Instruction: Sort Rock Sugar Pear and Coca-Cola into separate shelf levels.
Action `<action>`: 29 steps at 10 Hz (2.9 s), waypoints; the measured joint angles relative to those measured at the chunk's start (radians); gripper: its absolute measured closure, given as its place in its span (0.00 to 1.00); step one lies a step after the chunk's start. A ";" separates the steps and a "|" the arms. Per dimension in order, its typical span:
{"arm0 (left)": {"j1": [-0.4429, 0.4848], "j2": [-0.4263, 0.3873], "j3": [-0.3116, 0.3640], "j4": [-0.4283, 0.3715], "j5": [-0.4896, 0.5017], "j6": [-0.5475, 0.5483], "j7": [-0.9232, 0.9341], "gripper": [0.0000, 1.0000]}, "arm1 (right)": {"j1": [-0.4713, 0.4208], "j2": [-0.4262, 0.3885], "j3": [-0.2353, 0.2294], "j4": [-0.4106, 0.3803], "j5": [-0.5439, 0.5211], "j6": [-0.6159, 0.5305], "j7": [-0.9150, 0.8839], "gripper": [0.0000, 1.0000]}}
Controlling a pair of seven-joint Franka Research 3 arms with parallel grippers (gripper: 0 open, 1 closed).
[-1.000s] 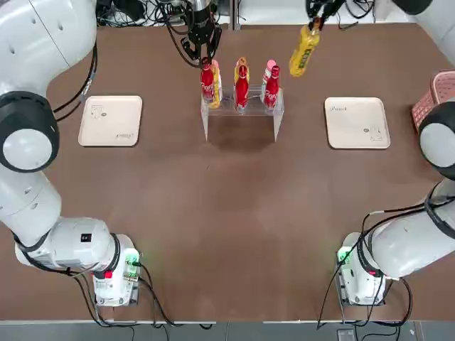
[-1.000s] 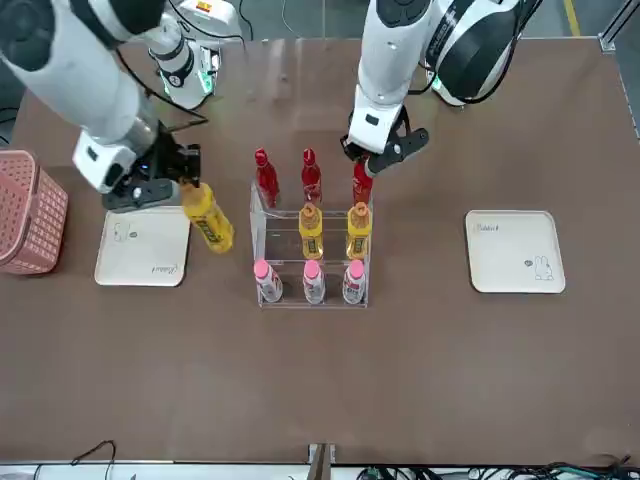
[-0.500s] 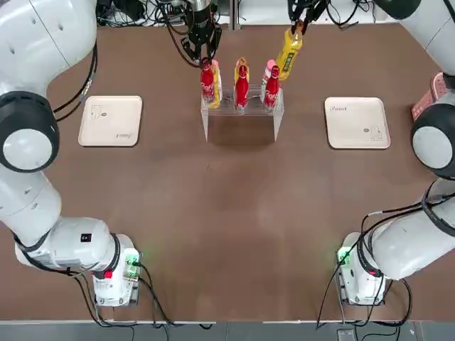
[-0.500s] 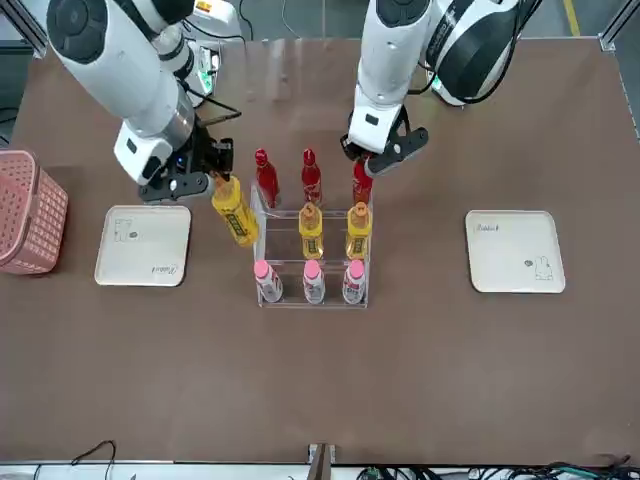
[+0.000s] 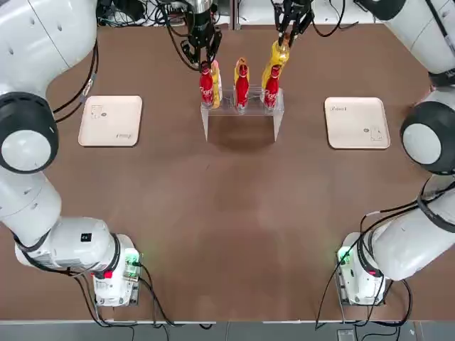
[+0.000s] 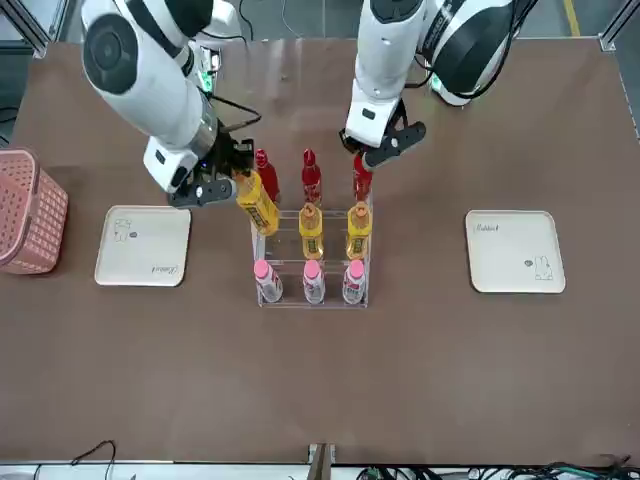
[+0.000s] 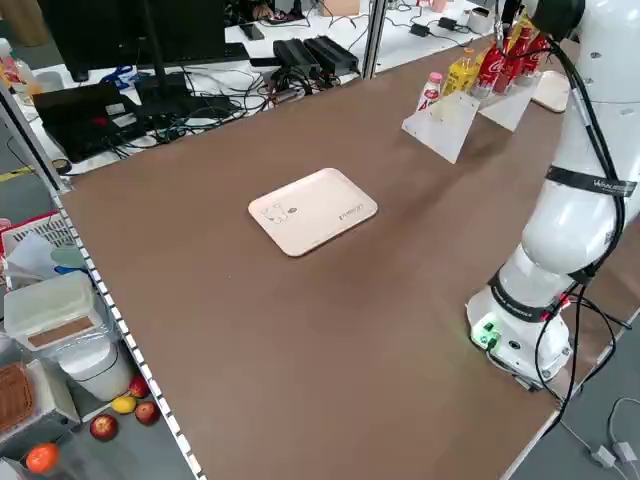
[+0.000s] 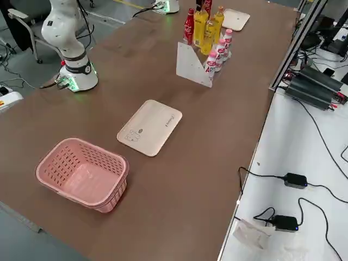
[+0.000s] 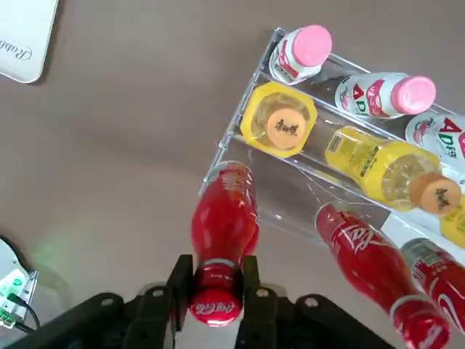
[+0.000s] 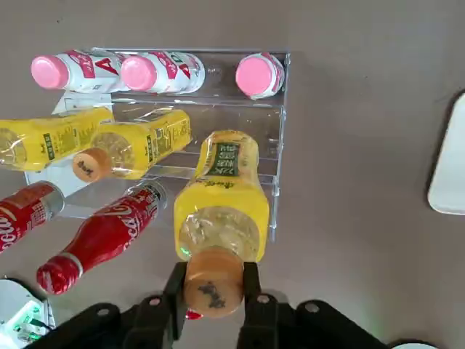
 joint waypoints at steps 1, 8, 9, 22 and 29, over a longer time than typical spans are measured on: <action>0.005 0.000 -0.001 0.000 -0.003 0.000 0.007 0.68 | 0.000 0.011 -0.001 0.003 0.009 0.000 0.009 0.66; 0.036 0.002 -0.001 0.003 -0.007 0.018 0.021 0.68 | -0.034 0.029 -0.031 0.005 0.018 -0.023 0.018 0.66; 0.034 0.003 -0.001 0.003 -0.007 0.020 0.021 0.68 | -0.035 0.030 -0.037 0.006 0.025 -0.021 0.019 0.66; 0.006 0.062 -0.002 -0.018 0.034 0.111 0.014 0.68 | -0.025 0.155 -0.033 0.009 0.039 0.033 0.046 0.66; 0.005 0.061 -0.003 -0.018 0.034 0.099 0.013 0.67 | -0.018 0.178 -0.030 0.015 0.044 0.055 0.087 0.52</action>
